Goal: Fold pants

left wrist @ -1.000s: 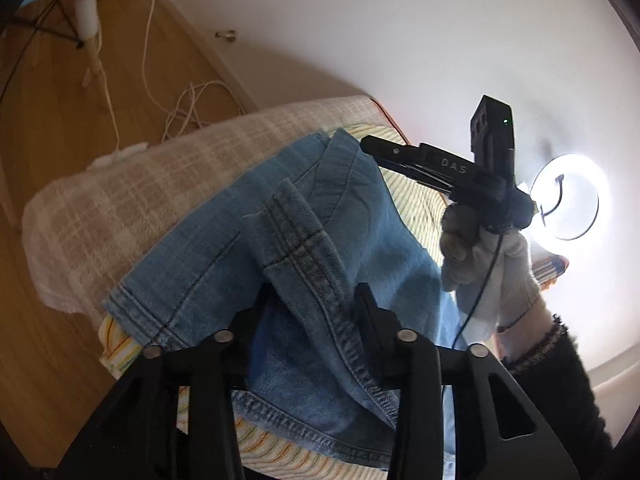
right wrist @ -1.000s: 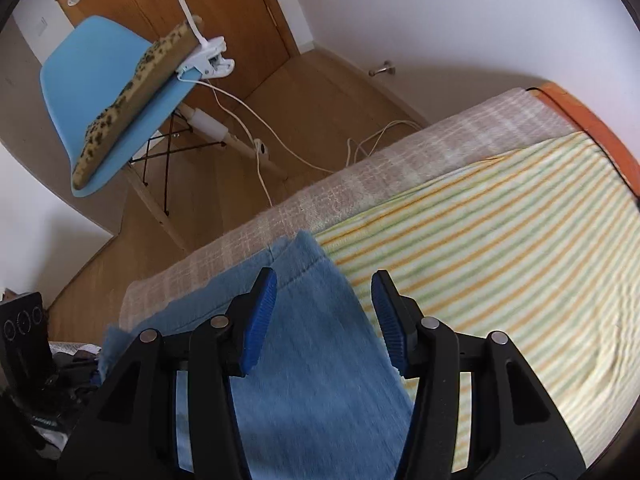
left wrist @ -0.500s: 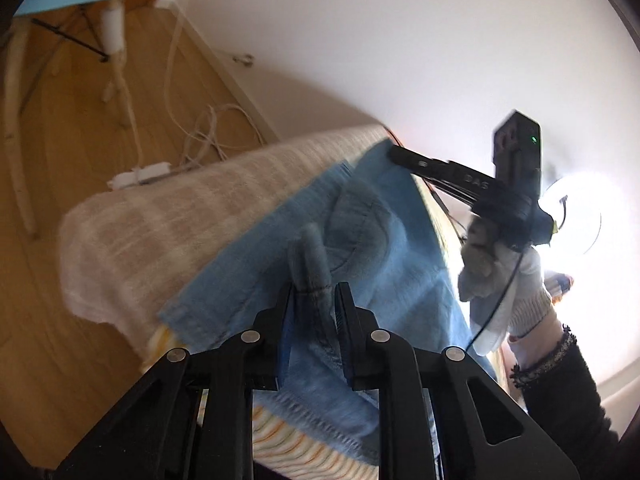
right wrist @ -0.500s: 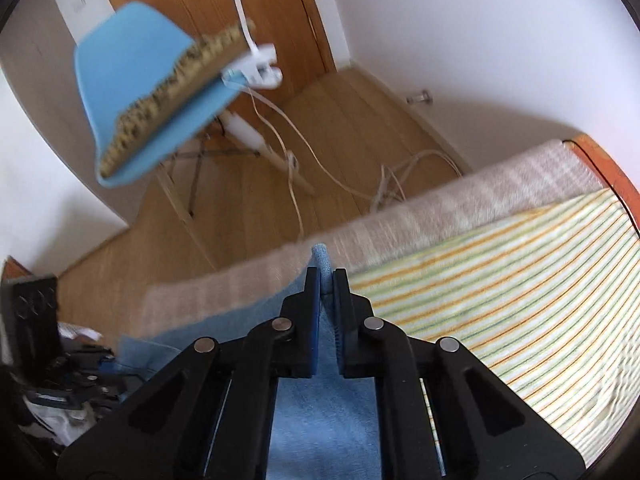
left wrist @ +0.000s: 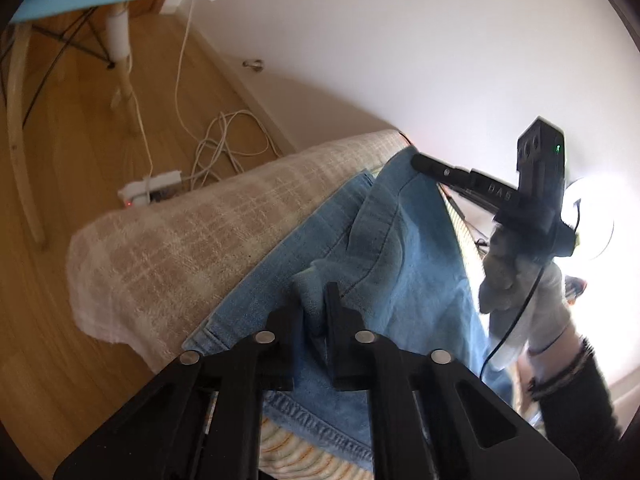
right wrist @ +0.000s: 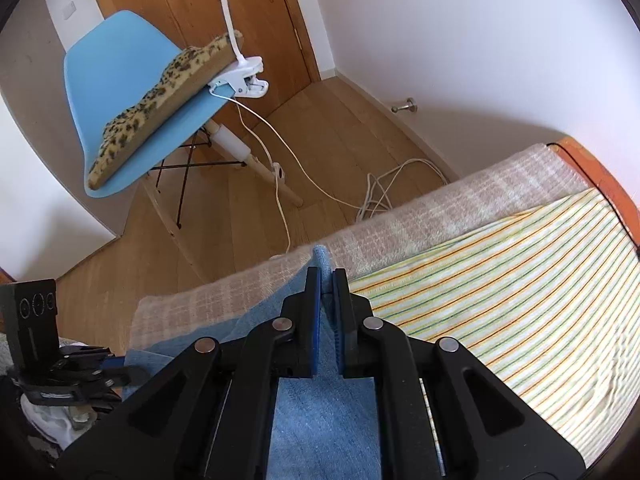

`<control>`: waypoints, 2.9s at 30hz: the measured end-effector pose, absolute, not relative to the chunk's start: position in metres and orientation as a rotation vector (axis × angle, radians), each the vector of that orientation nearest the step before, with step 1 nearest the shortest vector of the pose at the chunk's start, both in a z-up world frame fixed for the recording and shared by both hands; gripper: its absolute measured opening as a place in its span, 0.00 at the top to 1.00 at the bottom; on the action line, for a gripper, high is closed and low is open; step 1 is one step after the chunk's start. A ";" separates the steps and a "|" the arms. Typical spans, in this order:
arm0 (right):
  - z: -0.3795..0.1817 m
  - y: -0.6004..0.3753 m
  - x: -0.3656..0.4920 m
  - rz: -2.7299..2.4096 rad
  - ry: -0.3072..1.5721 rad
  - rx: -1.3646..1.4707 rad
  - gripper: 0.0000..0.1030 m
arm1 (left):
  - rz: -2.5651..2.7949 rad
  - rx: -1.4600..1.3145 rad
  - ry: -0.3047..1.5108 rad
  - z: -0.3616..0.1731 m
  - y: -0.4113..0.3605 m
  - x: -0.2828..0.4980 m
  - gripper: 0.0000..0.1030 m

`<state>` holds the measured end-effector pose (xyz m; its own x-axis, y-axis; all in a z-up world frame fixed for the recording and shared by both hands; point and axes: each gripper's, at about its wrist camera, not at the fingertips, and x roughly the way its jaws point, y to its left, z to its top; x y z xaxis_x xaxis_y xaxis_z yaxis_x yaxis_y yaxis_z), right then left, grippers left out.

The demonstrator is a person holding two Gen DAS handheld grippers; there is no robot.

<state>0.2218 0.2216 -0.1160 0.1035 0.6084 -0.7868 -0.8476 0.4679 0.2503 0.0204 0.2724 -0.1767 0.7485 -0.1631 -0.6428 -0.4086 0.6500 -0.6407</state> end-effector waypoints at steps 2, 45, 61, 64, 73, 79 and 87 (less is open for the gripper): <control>-0.108 0.219 0.219 1.103 0.966 -0.292 0.93 | 0.149 -0.889 0.713 -0.175 0.275 0.010 0.94; 0.017 -0.059 0.102 0.537 0.818 -0.055 0.36 | -0.240 -0.512 0.742 -0.059 0.145 0.057 0.63; 0.007 -0.307 -0.013 0.024 0.822 0.174 0.36 | -0.668 -0.364 0.892 -0.047 -0.053 0.119 0.41; 0.002 -0.352 -0.038 -0.069 0.829 0.246 0.36 | -0.778 -0.320 0.919 -0.046 -0.105 0.125 0.41; -0.017 -0.452 -0.096 -0.297 0.816 0.373 0.36 | -0.983 -0.289 1.082 -0.070 -0.237 0.146 0.40; -0.035 -0.489 -0.122 -0.376 0.799 0.454 0.36 | -1.030 -0.217 1.122 -0.084 -0.309 0.157 0.40; -0.047 -0.525 -0.148 -0.438 0.771 0.528 0.36 | -0.946 -0.124 1.171 -0.113 -0.371 0.177 0.40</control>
<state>-0.1485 -0.5254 -0.0469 0.6403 -0.1783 -0.7472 0.5508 0.7845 0.2849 0.1768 -0.3710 -0.1130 0.0667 -0.6851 -0.7254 0.5655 0.6249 -0.5382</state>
